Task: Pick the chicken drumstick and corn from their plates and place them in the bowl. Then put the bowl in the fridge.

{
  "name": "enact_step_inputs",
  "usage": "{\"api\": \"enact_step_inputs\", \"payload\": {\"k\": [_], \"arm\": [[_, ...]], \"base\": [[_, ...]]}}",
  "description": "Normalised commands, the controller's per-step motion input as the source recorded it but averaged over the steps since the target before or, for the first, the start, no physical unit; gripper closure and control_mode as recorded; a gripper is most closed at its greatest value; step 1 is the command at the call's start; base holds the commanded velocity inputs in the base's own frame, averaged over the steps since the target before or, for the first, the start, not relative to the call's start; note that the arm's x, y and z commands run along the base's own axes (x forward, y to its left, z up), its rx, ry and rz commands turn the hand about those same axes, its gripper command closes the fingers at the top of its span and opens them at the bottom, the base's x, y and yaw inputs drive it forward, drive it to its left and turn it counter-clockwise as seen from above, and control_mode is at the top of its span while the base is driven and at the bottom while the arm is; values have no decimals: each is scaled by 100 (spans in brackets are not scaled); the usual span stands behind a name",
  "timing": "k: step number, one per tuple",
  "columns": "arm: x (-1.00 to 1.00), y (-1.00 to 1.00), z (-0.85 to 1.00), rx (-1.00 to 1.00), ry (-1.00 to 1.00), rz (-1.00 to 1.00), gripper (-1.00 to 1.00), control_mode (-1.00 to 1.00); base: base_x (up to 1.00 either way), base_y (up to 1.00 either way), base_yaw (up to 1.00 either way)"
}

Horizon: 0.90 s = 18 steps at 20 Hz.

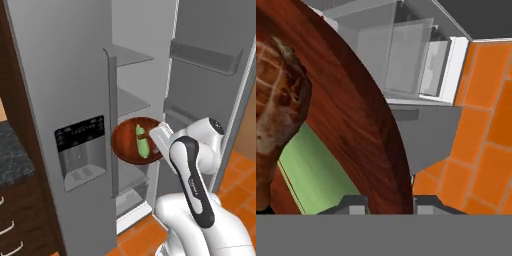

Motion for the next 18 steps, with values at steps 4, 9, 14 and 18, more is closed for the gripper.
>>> {"api": "enact_step_inputs", "payload": {"k": [4,9,14,18], "arm": [[0,0,0,0,0,0,100,100],[0,0,0,0,0,0,100,100],[0,0,0,0,0,0,100,100],[17,15,35,0,-8,-2,100,-100]], "base": [[18,-17,-27],[17,-40,-25],[61,-8,0],[13,0,-1]]}}
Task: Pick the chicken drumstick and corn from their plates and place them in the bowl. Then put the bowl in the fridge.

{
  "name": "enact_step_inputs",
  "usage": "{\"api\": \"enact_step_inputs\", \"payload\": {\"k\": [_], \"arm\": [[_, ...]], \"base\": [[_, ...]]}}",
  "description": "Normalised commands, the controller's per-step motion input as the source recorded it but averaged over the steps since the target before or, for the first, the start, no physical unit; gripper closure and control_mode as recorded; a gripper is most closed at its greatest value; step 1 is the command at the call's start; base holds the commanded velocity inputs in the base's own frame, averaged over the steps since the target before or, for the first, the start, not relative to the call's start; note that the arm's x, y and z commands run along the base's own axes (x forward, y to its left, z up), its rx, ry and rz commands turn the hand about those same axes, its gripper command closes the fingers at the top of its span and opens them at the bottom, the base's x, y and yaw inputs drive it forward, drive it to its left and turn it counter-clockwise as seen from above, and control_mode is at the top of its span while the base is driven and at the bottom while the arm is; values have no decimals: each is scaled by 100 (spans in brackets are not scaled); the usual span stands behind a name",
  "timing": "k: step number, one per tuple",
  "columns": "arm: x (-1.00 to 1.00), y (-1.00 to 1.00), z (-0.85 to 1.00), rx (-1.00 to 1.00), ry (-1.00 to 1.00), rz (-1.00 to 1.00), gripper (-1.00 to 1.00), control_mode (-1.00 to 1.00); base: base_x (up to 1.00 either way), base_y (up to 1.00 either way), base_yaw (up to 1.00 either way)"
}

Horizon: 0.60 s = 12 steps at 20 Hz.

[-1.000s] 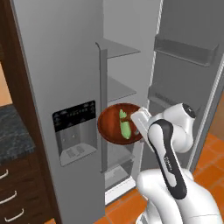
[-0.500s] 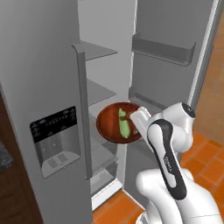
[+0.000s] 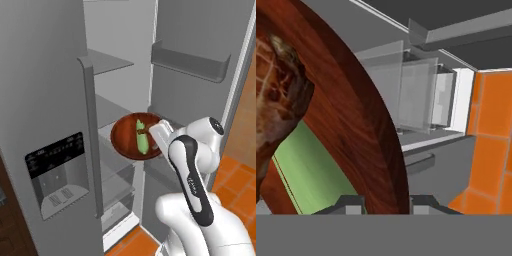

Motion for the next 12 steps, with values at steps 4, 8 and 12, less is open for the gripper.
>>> {"api": "enact_step_inputs", "payload": {"k": [4,8,12], "arm": [[26,38,85,0,-15,-6,100,-100],[84,21,40,0,15,-7,100,-100],[88,5,5,0,34,-7,100,-100]], "base": [[0,0,0],[0,0,0],[0,0,0]]}}
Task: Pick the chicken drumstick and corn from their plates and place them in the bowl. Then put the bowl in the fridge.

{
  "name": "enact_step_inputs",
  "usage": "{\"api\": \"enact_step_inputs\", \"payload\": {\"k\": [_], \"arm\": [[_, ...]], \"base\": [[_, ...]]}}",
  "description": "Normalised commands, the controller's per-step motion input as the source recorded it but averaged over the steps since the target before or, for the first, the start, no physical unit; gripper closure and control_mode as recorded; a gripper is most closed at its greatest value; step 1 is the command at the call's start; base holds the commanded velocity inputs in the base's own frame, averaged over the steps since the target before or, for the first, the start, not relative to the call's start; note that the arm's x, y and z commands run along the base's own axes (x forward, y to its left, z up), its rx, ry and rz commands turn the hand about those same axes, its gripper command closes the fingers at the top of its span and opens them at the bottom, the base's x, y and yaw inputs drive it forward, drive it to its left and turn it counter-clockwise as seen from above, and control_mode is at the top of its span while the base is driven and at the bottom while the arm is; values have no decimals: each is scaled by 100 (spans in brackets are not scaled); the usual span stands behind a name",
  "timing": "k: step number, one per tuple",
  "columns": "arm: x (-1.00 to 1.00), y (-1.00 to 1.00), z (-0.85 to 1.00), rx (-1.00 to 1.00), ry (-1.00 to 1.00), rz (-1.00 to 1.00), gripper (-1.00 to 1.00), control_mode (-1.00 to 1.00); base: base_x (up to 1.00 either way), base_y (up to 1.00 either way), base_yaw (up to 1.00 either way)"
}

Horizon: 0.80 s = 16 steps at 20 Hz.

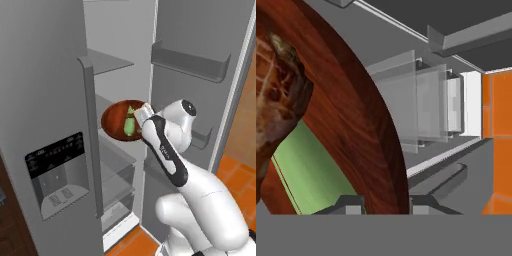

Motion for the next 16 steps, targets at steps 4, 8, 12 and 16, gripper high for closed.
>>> {"api": "enact_step_inputs", "payload": {"k": [4,8,12,16], "arm": [[79,45,2,-1,10,-10,100,-100],[67,32,0,0,0,-2,100,-100],[79,0,-1,2,0,0,100,-100],[74,28,-12,3,1,0,100,-100]], "base": [[0,0,0],[0,0,0],[0,0,0],[0,0,0]]}}
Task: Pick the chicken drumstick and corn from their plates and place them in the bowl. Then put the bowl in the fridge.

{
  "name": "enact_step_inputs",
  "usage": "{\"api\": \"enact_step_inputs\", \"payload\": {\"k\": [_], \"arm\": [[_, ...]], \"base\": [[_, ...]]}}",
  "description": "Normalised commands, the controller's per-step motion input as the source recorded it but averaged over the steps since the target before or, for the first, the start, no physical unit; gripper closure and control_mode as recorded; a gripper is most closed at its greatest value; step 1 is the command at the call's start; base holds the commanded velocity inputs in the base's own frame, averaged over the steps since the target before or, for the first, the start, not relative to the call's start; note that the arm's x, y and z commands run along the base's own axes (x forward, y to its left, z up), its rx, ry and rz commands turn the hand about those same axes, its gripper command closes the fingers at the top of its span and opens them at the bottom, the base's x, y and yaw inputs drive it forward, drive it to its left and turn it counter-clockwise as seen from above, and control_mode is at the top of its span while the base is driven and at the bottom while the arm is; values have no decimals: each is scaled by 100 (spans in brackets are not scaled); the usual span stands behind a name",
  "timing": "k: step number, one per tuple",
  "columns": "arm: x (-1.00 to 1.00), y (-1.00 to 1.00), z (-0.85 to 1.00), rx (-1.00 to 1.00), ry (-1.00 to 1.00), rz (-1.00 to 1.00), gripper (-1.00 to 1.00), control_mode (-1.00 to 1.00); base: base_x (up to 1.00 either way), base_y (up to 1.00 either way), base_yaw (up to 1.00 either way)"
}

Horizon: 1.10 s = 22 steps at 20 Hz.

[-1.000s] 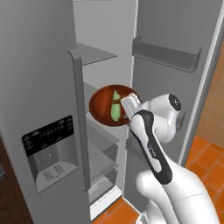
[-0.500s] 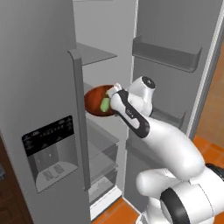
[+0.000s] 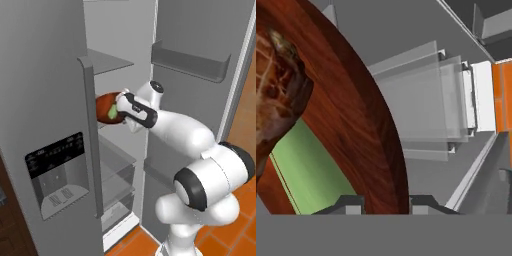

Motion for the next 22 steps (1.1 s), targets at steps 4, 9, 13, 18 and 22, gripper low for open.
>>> {"api": "enact_step_inputs", "payload": {"k": [4,9,13,18,22], "arm": [[58,29,-29,0,1,0,100,-100],[54,31,-43,0,5,0,100,-100],[83,50,-14,0,1,0,100,-100],[76,40,-29,0,3,0,100,-100],[81,39,-30,0,5,0,100,-100]], "base": [[0,0,0],[0,0,0],[0,0,0],[0,0,0],[0,0,0]]}}
